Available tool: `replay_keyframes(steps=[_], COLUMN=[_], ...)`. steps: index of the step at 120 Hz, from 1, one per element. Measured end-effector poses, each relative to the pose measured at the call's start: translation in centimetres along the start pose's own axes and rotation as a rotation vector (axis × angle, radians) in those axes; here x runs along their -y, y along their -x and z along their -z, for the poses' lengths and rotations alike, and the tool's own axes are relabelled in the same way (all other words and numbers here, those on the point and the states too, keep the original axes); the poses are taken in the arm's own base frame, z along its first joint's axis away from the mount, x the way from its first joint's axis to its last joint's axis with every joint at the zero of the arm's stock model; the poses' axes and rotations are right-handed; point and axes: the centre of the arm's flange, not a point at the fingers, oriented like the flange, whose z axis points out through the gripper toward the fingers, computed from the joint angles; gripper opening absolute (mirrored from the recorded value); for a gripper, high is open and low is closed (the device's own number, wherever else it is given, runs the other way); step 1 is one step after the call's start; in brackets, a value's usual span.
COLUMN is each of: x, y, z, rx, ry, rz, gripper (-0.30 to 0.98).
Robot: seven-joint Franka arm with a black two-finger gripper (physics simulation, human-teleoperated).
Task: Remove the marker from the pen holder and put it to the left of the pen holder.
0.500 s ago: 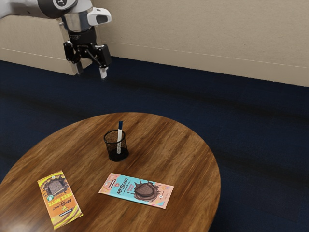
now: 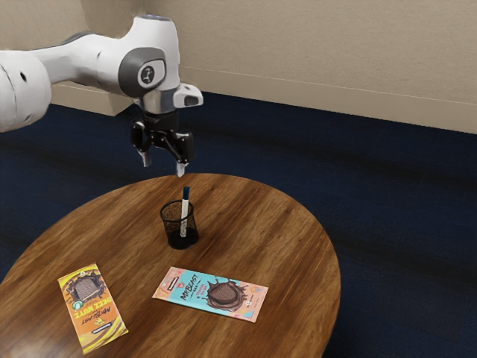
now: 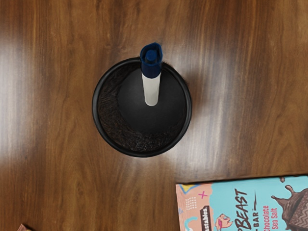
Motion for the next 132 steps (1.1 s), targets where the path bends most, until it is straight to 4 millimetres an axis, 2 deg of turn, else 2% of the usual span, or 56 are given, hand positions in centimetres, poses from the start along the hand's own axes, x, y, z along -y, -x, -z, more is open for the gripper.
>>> replay_keyframes(steps=[7,36,49,59,72,94,104,122,132], x=[-0.4,-1.0,-1.0,0.5,0.9,0.6,0.5,0.5,0.6], y=[-1.3,-4.3,-6.8,-7.9,-8.3,-9.8,-10.0,-9.9,-9.8], z=[-2.3,-7.5,-8.2,-9.9,-11.8,-12.5,-12.7,-12.8,-12.6], rx=[0.01,0.003,-0.002,0.034,0.084,0.101,0.111,0.123,0.125], ry=[-0.002,0.001,0.005,-0.009,-0.017,-0.025,-0.027,-0.028,-0.029], rz=[-0.002,-0.004,0.005,0.029,0.031,0.022,0.019,0.016,0.015], gripper=[0.69,0.69,0.69,0.69,0.69,0.68,0.59,0.26,0.12])
